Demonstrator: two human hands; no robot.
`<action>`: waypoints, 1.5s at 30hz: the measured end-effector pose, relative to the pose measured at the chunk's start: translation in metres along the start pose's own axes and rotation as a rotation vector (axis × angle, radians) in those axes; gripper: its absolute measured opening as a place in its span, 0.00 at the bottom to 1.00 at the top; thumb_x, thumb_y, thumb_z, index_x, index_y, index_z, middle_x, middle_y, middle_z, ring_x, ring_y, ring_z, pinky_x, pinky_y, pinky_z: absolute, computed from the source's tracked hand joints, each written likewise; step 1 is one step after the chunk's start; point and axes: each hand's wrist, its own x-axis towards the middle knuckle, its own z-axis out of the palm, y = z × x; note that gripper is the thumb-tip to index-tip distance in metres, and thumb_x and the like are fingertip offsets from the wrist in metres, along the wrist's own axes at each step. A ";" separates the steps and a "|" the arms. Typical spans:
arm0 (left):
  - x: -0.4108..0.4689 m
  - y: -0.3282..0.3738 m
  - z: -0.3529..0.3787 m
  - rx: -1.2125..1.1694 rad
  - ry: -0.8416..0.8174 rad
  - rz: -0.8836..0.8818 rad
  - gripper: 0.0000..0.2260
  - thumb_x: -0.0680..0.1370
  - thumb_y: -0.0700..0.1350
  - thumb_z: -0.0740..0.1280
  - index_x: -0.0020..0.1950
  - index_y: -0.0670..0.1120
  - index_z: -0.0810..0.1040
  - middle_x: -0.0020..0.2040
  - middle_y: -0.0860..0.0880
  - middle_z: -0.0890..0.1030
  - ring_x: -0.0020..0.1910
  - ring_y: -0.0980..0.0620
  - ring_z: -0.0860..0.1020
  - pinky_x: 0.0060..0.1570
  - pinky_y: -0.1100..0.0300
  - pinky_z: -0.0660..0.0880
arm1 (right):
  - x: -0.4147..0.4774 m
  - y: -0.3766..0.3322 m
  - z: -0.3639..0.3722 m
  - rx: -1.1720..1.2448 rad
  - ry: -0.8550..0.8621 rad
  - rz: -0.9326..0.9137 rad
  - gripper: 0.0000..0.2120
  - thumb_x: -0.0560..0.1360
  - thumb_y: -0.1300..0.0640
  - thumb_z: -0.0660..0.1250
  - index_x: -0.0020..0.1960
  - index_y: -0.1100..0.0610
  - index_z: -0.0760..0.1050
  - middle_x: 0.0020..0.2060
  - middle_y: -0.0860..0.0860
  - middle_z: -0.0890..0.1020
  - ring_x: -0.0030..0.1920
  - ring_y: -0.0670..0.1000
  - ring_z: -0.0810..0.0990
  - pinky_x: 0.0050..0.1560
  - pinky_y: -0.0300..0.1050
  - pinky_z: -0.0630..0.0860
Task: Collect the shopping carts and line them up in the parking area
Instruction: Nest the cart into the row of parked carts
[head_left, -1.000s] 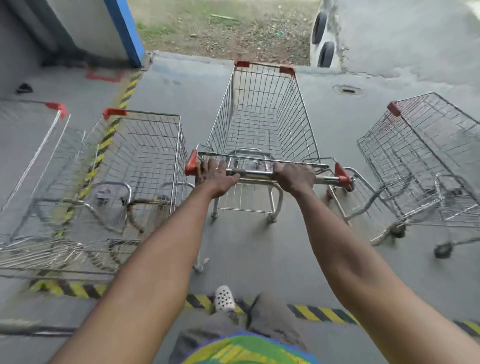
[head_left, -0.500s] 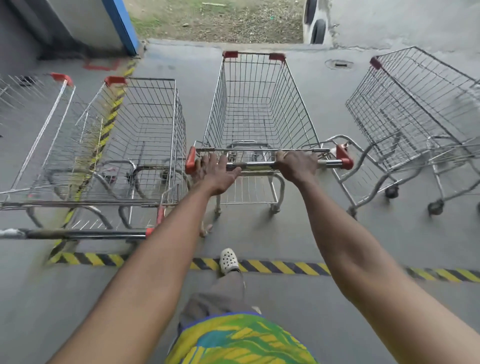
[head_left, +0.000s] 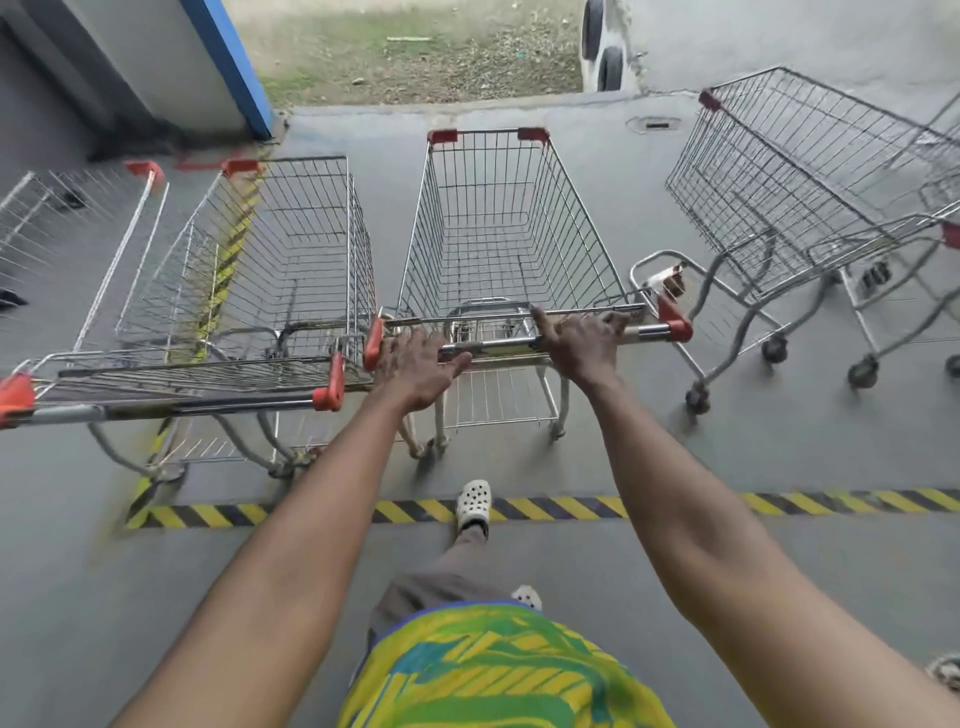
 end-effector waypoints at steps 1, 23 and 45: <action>-0.004 -0.001 0.000 0.011 0.006 0.004 0.38 0.76 0.75 0.45 0.76 0.52 0.63 0.77 0.44 0.63 0.78 0.40 0.58 0.76 0.36 0.53 | -0.003 -0.001 0.001 -0.004 -0.003 0.000 0.43 0.82 0.29 0.41 0.43 0.58 0.86 0.42 0.60 0.84 0.50 0.58 0.78 0.64 0.58 0.58; -0.037 -0.021 0.005 0.040 0.077 0.013 0.35 0.78 0.73 0.46 0.75 0.50 0.65 0.76 0.44 0.64 0.76 0.40 0.59 0.76 0.39 0.51 | -0.049 -0.024 -0.015 0.095 0.022 -0.043 0.36 0.85 0.35 0.46 0.49 0.58 0.86 0.50 0.61 0.85 0.61 0.64 0.77 0.65 0.57 0.48; -0.043 -0.007 0.003 0.018 0.112 0.022 0.33 0.80 0.70 0.49 0.77 0.49 0.63 0.78 0.44 0.62 0.79 0.42 0.55 0.77 0.40 0.48 | -0.032 -0.011 0.002 0.039 0.057 -0.055 0.36 0.84 0.36 0.47 0.47 0.57 0.86 0.45 0.60 0.85 0.52 0.59 0.79 0.58 0.53 0.55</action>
